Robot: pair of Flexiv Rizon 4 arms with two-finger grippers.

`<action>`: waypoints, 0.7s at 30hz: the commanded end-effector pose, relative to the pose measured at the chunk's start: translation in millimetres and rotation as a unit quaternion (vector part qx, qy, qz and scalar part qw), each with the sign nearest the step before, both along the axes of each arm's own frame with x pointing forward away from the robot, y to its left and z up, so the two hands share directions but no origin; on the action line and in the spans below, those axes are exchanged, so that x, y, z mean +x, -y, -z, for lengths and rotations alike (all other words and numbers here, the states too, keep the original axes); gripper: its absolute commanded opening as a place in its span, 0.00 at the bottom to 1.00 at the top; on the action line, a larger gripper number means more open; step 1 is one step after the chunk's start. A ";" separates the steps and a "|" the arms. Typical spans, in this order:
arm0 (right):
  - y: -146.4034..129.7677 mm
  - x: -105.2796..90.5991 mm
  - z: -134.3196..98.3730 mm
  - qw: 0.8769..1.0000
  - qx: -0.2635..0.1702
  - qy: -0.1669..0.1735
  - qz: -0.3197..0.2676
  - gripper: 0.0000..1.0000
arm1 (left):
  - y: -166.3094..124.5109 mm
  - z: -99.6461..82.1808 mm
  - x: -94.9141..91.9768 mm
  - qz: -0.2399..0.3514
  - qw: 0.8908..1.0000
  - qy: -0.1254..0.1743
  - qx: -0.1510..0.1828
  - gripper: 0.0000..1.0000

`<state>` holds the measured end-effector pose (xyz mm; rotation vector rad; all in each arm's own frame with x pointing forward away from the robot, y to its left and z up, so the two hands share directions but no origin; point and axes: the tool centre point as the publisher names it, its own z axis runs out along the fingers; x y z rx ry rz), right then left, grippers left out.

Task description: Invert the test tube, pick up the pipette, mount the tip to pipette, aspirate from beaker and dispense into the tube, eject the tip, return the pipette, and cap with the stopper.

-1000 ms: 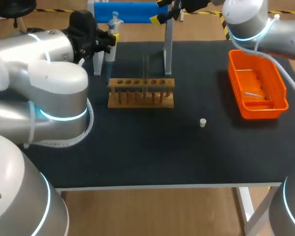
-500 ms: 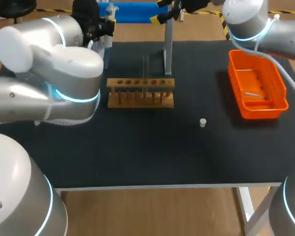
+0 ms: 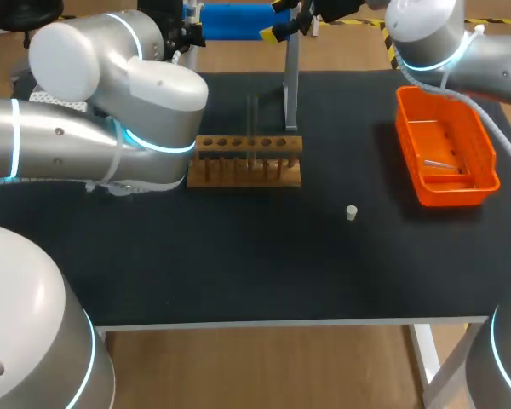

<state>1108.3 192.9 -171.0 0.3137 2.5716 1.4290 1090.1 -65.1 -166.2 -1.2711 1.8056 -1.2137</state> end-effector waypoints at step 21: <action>0.6 0.8 -1.3 1.000 -0.002 -0.002 -0.001 1.00 | -5.4 -0.2 40.6 -0.078 0.996 -0.028 0.036 0.00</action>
